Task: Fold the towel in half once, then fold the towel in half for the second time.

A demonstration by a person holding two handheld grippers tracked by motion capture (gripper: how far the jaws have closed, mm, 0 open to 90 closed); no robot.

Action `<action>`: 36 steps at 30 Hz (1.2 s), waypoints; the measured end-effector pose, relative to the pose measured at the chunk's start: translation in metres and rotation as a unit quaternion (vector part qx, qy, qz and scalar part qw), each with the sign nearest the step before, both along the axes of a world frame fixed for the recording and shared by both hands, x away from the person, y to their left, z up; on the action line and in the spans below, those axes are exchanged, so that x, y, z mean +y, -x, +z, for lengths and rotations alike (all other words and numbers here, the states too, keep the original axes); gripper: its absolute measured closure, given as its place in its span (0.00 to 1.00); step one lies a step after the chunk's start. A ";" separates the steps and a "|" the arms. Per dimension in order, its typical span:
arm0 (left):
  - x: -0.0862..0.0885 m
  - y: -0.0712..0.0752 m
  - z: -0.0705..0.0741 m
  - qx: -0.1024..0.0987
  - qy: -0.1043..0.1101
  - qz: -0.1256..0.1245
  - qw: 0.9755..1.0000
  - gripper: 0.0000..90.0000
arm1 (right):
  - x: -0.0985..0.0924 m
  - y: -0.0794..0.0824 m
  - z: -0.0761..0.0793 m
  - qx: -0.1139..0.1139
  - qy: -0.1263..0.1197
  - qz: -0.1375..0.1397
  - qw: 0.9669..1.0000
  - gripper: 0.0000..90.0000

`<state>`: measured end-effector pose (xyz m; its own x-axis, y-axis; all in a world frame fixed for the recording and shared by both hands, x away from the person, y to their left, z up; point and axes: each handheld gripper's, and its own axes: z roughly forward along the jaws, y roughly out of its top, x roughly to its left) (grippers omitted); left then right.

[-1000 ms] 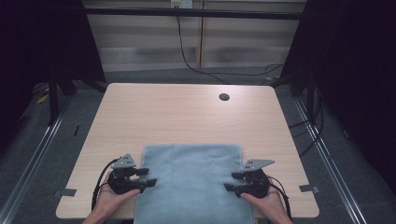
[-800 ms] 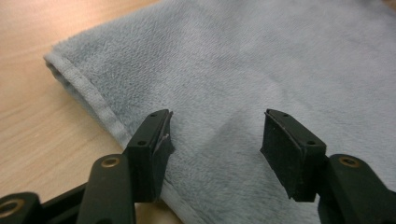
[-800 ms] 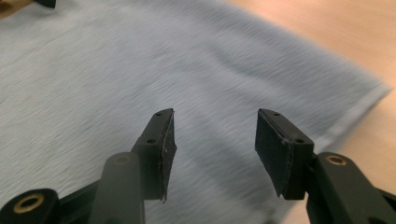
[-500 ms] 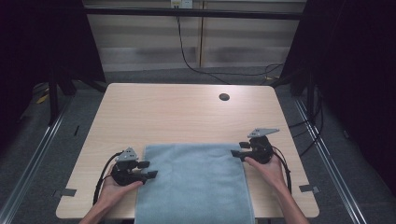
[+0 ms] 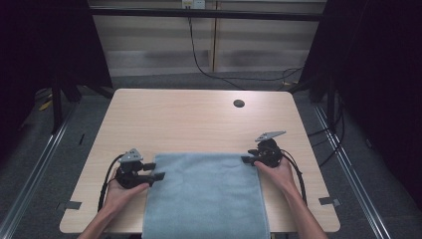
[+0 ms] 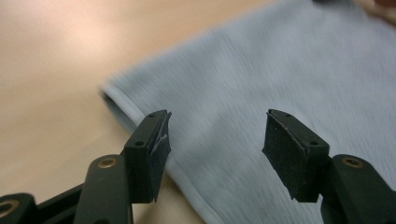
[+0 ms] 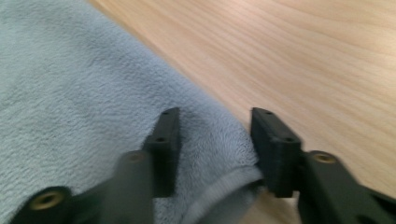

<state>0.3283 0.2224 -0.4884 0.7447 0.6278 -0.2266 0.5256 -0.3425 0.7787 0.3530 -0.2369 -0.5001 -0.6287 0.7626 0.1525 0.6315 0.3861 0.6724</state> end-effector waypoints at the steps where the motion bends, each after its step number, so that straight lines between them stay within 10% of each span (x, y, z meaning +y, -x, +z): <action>1: 0.000 -0.008 0.002 -0.007 -0.006 0.002 1.000 0.44 | 0.001 0.001 0.000 -0.001 -0.001 0.002 1.000 0.74; 12: -0.005 -0.040 -0.021 0.006 -0.026 0.020 0.999 0.41 | 0.003 0.004 0.000 -0.003 -0.004 0.009 1.000 0.87; 16: -0.006 -0.041 -0.022 0.004 -0.022 -0.007 1.000 0.73 | 0.003 0.004 -0.001 -0.004 -0.008 0.008 1.000 0.88; 22: -0.007 -0.040 -0.021 0.008 -0.023 -0.024 0.999 0.89 | 0.003 0.004 -0.002 -0.002 -0.017 0.007 1.000 0.88; 36: 0.002 -0.047 0.001 0.006 0.067 0.013 0.998 0.92 | -0.003 0.000 0.023 -0.031 -0.077 -0.004 0.997 0.93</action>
